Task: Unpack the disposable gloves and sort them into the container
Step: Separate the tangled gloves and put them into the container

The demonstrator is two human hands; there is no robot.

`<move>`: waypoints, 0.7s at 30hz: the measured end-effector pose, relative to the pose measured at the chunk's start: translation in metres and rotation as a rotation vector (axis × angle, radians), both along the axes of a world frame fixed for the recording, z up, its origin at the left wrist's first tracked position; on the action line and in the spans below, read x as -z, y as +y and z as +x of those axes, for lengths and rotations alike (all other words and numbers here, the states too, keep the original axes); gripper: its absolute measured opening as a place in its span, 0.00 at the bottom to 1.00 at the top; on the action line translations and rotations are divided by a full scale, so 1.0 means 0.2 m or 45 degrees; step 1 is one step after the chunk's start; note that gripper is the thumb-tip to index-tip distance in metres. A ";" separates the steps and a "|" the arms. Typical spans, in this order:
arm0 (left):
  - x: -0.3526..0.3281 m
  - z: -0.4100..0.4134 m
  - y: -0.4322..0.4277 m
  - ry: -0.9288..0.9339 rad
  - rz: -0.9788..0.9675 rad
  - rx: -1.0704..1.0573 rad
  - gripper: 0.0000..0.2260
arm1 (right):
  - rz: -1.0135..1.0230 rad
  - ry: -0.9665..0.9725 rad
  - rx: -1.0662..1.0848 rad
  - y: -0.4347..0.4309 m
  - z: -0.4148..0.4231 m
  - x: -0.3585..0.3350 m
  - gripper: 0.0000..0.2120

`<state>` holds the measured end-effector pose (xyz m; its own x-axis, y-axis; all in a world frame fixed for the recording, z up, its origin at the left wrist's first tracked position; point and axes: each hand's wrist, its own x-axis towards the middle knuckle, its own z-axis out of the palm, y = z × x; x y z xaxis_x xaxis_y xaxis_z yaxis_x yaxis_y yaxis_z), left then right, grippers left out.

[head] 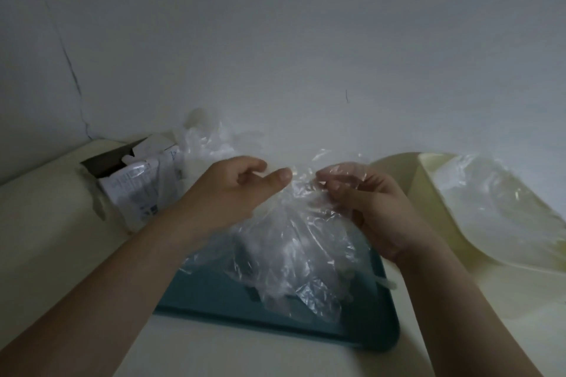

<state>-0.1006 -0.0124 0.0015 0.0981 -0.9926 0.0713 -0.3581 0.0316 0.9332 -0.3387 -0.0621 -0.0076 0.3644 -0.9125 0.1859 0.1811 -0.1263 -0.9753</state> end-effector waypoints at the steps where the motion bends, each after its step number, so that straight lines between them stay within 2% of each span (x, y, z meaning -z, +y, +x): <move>1: 0.01 -0.01 -0.01 0.092 0.083 0.049 0.34 | 0.023 0.014 0.022 0.00 0.01 0.01 0.08; 3: 0.04 -0.03 -0.02 0.233 0.133 0.145 0.23 | 0.051 0.057 0.031 -0.01 0.02 0.02 0.09; 5: 0.05 -0.05 -0.01 0.351 0.072 0.204 0.12 | 0.081 0.094 -0.012 -0.01 0.02 0.02 0.08; 6: 0.06 -0.05 -0.02 0.381 0.030 0.204 0.08 | 0.087 0.097 -0.026 -0.01 0.02 0.01 0.10; 8: 0.06 -0.06 -0.02 0.347 -0.035 0.180 0.08 | 0.074 0.094 0.009 0.00 0.03 0.01 0.16; 11: 0.05 -0.06 -0.01 0.248 -0.118 0.156 0.15 | 0.068 -0.009 0.131 0.01 0.06 0.02 0.20; 12: 0.05 -0.05 0.00 0.222 -0.151 0.145 0.16 | 0.075 -0.056 0.182 0.01 0.07 0.03 0.19; 14: 0.02 -0.02 0.00 0.234 -0.220 0.160 0.15 | 0.059 -0.101 0.284 -0.02 0.05 0.04 0.09; 18: -0.01 0.00 0.02 0.290 -0.246 0.292 0.15 | 0.082 -0.217 0.182 -0.04 0.02 0.03 0.07; 20: -0.01 0.01 0.02 0.154 -0.143 0.318 0.13 | 0.052 -0.179 0.168 -0.04 0.02 0.03 0.05; 21: -0.01 0.04 0.01 -0.031 -0.072 0.295 0.11 | 0.045 -0.142 0.197 -0.04 0.01 0.03 0.04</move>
